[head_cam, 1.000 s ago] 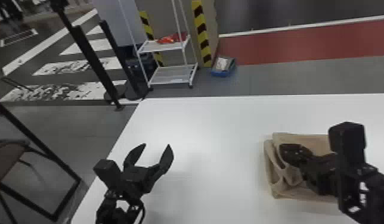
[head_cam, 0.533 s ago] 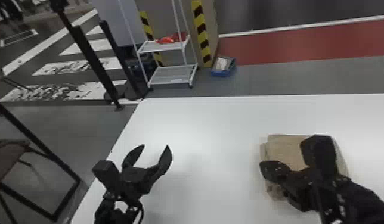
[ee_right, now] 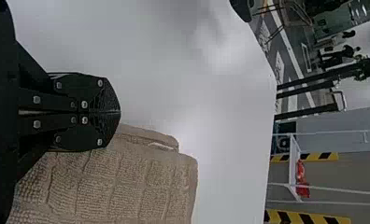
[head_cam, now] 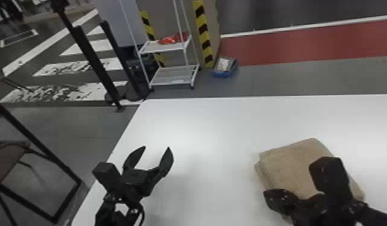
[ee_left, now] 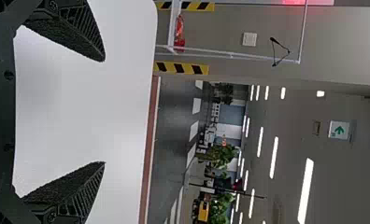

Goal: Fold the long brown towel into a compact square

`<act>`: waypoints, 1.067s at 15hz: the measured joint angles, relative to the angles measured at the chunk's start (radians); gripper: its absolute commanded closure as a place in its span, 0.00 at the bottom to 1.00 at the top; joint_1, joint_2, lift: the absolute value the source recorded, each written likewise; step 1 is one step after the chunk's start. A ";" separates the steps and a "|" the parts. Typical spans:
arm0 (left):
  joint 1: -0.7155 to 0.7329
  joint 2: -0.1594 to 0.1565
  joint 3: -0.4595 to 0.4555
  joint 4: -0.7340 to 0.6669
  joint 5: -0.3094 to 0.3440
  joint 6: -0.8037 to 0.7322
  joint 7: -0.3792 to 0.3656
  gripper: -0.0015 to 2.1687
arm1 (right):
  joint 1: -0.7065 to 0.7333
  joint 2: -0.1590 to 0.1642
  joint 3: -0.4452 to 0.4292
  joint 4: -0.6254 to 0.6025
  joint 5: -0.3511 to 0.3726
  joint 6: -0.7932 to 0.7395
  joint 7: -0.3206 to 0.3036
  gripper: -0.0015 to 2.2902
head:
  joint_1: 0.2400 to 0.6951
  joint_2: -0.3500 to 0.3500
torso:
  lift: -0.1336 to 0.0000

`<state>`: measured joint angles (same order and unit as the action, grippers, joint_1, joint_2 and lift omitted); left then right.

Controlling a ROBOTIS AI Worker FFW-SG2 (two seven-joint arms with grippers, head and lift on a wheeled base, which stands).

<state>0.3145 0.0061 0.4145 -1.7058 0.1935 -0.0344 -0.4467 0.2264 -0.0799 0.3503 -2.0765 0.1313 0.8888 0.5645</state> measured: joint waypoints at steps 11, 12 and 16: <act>-0.018 0.000 -0.007 0.015 -0.002 0.008 0.005 0.04 | 0.256 -0.039 -0.411 -0.266 -0.178 -0.021 0.095 0.89 | 1.00 0.97 | 0.08; -0.020 0.000 -0.008 0.019 -0.002 0.008 0.005 0.04 | 0.265 -0.038 -0.460 -0.269 -0.200 -0.011 0.096 0.89 | 1.00 0.91 | 0.08; -0.028 0.000 -0.014 0.031 -0.003 0.006 0.005 0.04 | 0.193 -0.035 -0.521 -0.198 -0.180 0.101 0.093 0.89 | 1.00 0.83 | 0.08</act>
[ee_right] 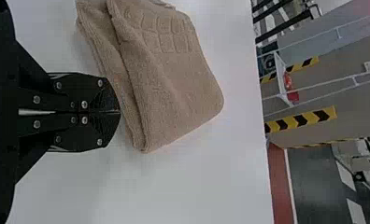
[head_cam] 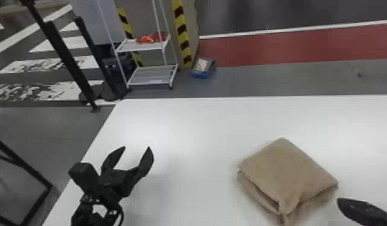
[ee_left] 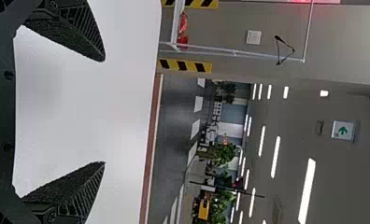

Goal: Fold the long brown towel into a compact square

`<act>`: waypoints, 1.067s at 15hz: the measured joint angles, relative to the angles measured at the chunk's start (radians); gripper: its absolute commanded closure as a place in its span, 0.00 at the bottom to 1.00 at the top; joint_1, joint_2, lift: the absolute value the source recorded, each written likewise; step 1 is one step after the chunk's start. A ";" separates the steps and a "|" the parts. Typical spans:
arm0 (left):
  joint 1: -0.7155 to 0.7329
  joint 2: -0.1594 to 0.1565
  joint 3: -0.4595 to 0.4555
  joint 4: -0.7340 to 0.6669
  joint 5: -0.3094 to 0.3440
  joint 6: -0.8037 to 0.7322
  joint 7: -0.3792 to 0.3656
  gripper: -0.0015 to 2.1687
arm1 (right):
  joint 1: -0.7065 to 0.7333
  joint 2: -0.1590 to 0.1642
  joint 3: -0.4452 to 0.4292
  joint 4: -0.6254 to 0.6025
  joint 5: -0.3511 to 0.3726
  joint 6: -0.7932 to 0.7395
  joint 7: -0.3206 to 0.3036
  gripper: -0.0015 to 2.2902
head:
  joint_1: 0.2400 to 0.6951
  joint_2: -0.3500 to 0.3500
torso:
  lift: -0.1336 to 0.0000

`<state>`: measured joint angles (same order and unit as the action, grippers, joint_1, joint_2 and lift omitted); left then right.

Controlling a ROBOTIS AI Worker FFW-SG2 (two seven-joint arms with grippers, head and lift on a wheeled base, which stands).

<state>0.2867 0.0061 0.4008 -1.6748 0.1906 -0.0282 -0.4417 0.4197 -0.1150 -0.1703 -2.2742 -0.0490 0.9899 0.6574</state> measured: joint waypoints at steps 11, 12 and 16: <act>0.003 0.000 0.017 0.009 0.000 -0.001 0.000 0.04 | -0.393 0.055 0.243 0.395 0.081 -0.051 -0.183 0.89 | 1.00 0.91 | 0.08; 0.003 0.000 0.018 0.011 0.000 -0.002 0.000 0.04 | -0.415 0.064 0.268 0.433 0.080 -0.084 -0.196 0.89 | 1.00 0.92 | 0.08; 0.004 0.000 0.021 0.014 0.000 -0.003 0.001 0.04 | -0.460 0.096 0.328 0.551 0.073 -0.256 -0.220 0.89 | 1.00 0.98 | 0.08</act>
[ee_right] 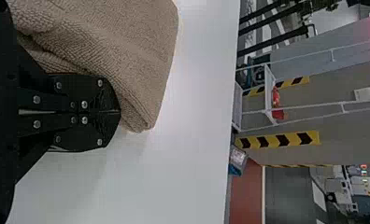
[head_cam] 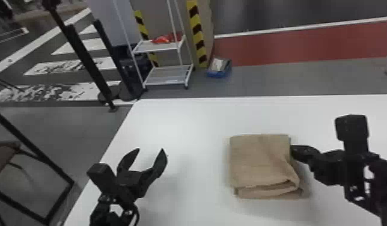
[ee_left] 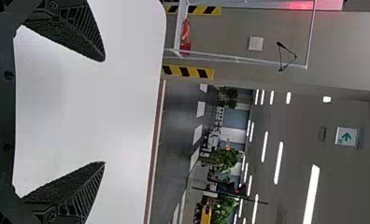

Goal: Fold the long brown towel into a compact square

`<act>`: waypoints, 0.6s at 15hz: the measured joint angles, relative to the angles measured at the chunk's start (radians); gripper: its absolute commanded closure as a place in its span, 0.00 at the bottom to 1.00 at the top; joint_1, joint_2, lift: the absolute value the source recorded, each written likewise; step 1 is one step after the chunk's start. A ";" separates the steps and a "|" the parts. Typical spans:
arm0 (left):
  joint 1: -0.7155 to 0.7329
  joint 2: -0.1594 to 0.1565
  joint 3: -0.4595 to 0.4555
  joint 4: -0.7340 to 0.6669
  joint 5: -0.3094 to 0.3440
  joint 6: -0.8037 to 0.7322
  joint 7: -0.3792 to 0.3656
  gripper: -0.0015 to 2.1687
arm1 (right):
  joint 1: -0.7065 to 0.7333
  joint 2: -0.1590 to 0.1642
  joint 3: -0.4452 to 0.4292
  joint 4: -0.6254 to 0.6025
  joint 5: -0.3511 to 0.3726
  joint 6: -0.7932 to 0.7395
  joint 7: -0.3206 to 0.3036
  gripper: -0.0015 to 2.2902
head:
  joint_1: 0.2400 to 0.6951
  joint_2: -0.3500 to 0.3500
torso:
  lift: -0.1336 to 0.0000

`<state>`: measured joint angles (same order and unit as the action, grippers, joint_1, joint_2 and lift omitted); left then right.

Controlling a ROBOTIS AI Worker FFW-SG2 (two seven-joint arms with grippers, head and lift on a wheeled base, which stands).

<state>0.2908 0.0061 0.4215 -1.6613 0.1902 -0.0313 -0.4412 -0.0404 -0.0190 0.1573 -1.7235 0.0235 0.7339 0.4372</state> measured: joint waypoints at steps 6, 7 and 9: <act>0.003 0.000 0.001 0.000 0.002 -0.003 -0.001 0.04 | 0.161 -0.005 -0.035 -0.151 -0.005 -0.285 -0.056 0.89 | 1.00 0.96 | 0.08; 0.003 0.000 -0.003 0.000 0.002 -0.003 -0.001 0.04 | 0.213 -0.007 -0.037 -0.206 -0.005 -0.392 -0.053 0.89 | 1.00 0.96 | 0.08; 0.002 0.000 -0.013 0.000 0.001 -0.003 -0.001 0.04 | 0.274 -0.011 -0.026 -0.272 0.006 -0.465 -0.031 0.89 | 1.00 0.97 | 0.08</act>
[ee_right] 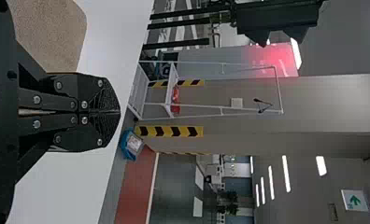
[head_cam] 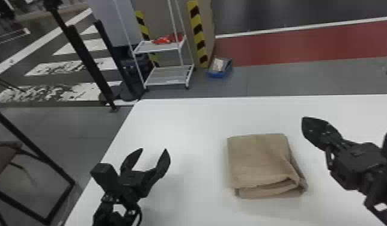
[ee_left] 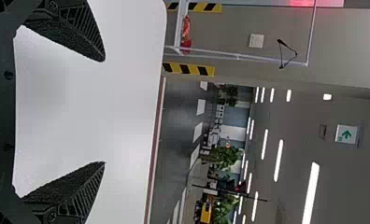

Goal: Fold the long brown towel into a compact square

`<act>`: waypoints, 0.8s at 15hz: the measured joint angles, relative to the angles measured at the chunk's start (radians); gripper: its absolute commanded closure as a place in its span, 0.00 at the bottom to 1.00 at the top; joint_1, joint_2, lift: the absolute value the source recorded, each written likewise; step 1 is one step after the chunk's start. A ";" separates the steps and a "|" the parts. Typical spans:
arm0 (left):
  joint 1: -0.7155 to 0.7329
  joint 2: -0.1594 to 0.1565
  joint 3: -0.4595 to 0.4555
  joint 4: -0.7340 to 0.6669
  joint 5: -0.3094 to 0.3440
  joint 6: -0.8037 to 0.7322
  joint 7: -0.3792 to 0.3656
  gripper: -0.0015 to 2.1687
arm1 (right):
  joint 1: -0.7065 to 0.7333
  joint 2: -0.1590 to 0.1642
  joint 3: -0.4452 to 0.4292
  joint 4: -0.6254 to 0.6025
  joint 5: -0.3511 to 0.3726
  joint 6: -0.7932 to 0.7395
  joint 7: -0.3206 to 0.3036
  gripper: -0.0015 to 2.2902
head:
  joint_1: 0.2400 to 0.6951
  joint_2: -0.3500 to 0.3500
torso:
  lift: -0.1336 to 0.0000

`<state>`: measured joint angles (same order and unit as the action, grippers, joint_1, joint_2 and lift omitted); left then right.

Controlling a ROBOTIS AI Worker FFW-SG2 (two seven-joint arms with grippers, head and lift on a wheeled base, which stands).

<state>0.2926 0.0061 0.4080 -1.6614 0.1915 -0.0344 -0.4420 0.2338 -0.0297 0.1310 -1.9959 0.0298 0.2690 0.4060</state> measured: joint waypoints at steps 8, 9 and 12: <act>-0.003 0.000 0.006 0.014 -0.001 -0.006 -0.001 0.04 | 0.002 -0.022 0.080 0.111 0.124 0.149 0.028 0.89 | 1.00 1.00 | 0.08; -0.005 0.000 0.006 0.018 -0.001 -0.006 -0.001 0.04 | -0.002 -0.022 0.083 0.128 0.140 0.163 0.028 0.89 | 1.00 1.00 | 0.08; -0.015 0.000 0.004 0.032 -0.001 -0.009 -0.001 0.04 | -0.006 -0.024 0.081 0.144 0.169 0.211 0.028 0.89 | 1.00 1.00 | 0.08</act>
<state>0.2777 0.0061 0.4124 -1.6289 0.1902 -0.0431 -0.4433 0.2283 -0.0534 0.2121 -1.8517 0.1991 0.4795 0.4341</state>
